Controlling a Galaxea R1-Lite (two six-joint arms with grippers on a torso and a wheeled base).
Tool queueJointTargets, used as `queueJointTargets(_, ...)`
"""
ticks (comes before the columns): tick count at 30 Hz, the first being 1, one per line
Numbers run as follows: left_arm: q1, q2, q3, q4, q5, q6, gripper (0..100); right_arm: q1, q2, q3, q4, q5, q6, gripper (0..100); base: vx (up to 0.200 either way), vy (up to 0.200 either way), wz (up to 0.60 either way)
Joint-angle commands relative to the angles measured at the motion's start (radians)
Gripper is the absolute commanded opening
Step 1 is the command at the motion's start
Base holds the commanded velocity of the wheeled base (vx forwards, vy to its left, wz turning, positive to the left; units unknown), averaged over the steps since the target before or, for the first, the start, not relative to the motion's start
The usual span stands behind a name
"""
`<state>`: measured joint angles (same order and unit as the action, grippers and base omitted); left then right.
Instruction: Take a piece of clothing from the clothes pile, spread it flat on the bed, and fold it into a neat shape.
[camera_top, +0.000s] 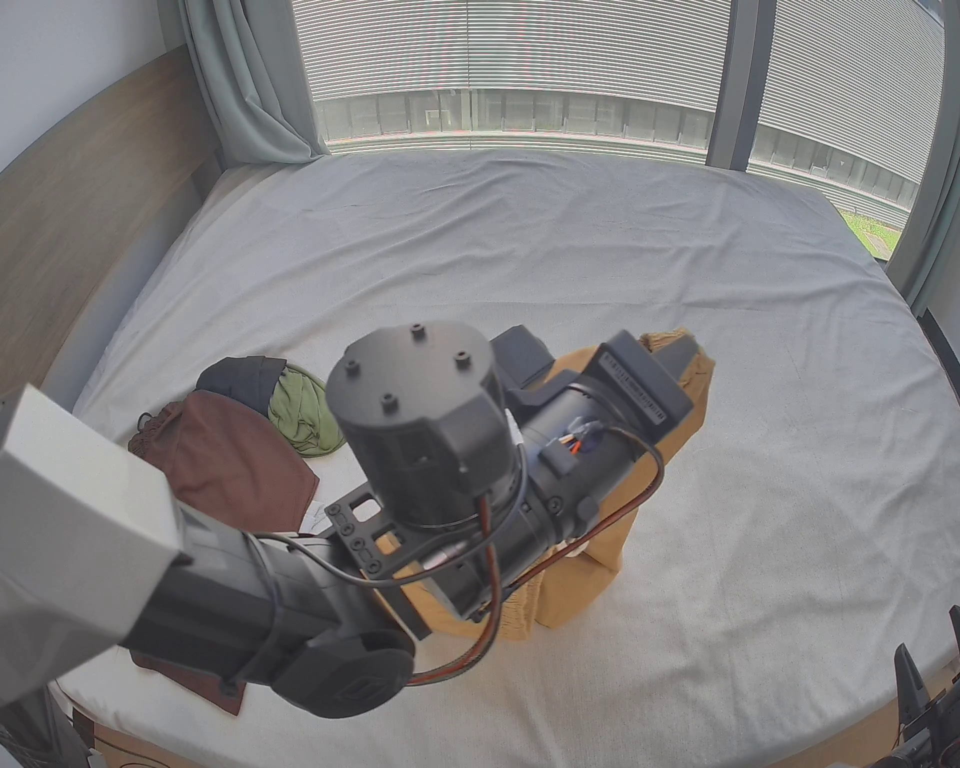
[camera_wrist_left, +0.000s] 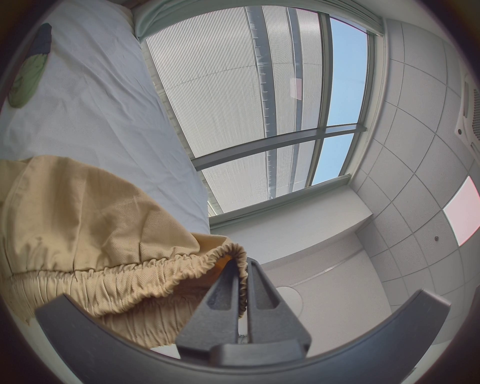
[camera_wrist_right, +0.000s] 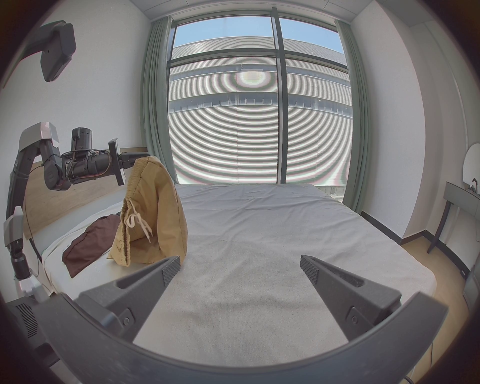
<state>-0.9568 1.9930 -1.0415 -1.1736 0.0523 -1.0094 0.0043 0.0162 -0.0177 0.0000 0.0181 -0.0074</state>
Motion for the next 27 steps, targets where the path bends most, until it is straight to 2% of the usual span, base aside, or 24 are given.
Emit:
queueJointTargets(1,-0.036,0.046,-0.077,0.005,-0.019,-0.008,0,0.0,-0.016,0.018,0.0,0.0,0.0,100,0.0,0.0,0.0)
queueJointTargets(7,-0.074,0.02,-0.17,0.091,-0.032,-0.021,0,0.0,-0.016,0.018,0.0,0.0,0.0,100,0.0,0.0,0.0)
queueJointTargets(12,-0.106,-0.06,-0.341,0.236,-0.031,-0.071,0,0.0,-0.016,0.018,0.0,0.0,0.0,100,0.0,0.0,0.0)
queueJointTargets(14,-0.109,-0.071,-0.362,0.258,-0.031,-0.075,0,0.0,-0.016,0.018,0.0,0.0,0.0,100,0.0,0.0,0.0)
queueJointTargets(16,-0.12,-0.114,-0.469,0.327,-0.022,-0.118,0,0.0,-0.016,0.018,0.0,0.0,0.0,100,0.0,0.0,0.0)
queueJointTargets(20,-0.12,-0.146,-0.519,0.365,-0.014,-0.147,0,0.0,-0.016,0.018,0.0,0.0,0.0,100,0.0,0.0,0.0)
queueJointTargets(23,-0.085,-0.164,-0.466,0.368,-0.012,-0.149,0,0.0,-0.016,0.018,0.0,0.0,0.0,100,0.0,0.0,0.0)
queueJointTargets(27,0.0,-0.174,-0.27,0.336,-0.025,-0.133,0,0.0,-0.016,0.018,0.0,0.0,0.0,100,0.0,0.0,0.0)
